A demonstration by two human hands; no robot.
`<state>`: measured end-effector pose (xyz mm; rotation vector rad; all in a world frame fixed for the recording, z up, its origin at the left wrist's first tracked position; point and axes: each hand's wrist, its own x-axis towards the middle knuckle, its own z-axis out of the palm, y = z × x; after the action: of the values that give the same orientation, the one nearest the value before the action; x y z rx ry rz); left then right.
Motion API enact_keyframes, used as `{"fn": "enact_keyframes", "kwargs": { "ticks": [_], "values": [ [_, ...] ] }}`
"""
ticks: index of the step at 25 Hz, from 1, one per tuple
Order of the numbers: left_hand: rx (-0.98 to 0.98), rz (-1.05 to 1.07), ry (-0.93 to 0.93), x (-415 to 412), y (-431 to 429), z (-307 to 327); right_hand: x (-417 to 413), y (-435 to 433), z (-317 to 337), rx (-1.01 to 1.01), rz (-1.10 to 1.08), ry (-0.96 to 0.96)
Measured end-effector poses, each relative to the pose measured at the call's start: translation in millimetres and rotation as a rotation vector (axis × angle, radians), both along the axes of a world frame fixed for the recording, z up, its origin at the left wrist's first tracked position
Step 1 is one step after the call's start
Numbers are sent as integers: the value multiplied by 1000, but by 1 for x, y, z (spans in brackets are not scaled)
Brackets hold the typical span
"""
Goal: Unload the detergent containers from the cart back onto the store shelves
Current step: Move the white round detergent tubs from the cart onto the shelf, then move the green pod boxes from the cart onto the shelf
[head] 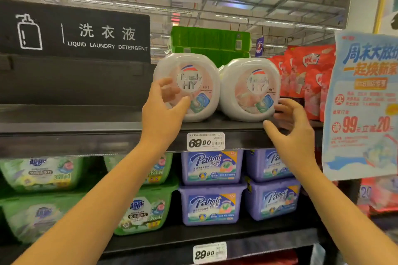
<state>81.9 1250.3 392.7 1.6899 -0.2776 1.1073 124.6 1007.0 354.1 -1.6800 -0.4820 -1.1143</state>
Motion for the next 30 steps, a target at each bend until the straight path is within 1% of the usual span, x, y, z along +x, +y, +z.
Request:
{"fn": "enact_keyframes", "kwargs": {
  "ticks": [1, 3, 5, 7, 9, 11, 14, 17, 21, 23, 25, 27, 30],
  "values": [
    [-30, -140, -6, -15, -4, -17, -17, -1, -18, 15, 21, 14],
    [-25, -366, 26, -44, -8, -60, -56, -4, -60, 43, 57, 86],
    [-67, -516, 141, -65, -11, -113, -95, -8, -111, 87, 91, 231],
    [-166, -567, 295, -80, -13, -170, -135, -14, -162, 119, 81, 404],
    [-232, -585, 491, -92, -17, -222, -176, -20, -209, 158, 51, 571],
    [-234, -619, 673, -109, -25, -270, -221, -24, -252, 228, -7, 718],
    [-241, -666, 882, -139, -38, -323, -286, -32, -299, 365, -116, 851],
    [-163, -759, 1097, -179, -57, -369, -354, -39, -331, 484, -230, 969],
    [36, -900, 1332, -229, -91, -408, -432, -55, -357, 590, -364, 1062],
    [147, -944, 1374, -251, -111, -416, -462, -69, -364, 633, -411, 1109],
    [219, -981, 1354, -269, -139, -420, -489, -89, -368, 656, -442, 1152],
    [245, -985, 1329, -284, -171, -420, -513, -111, -368, 676, -460, 1171],
    [243, -984, 1296, -314, -232, -417, -553, -158, -367, 647, -469, 1225]
  ]
}}
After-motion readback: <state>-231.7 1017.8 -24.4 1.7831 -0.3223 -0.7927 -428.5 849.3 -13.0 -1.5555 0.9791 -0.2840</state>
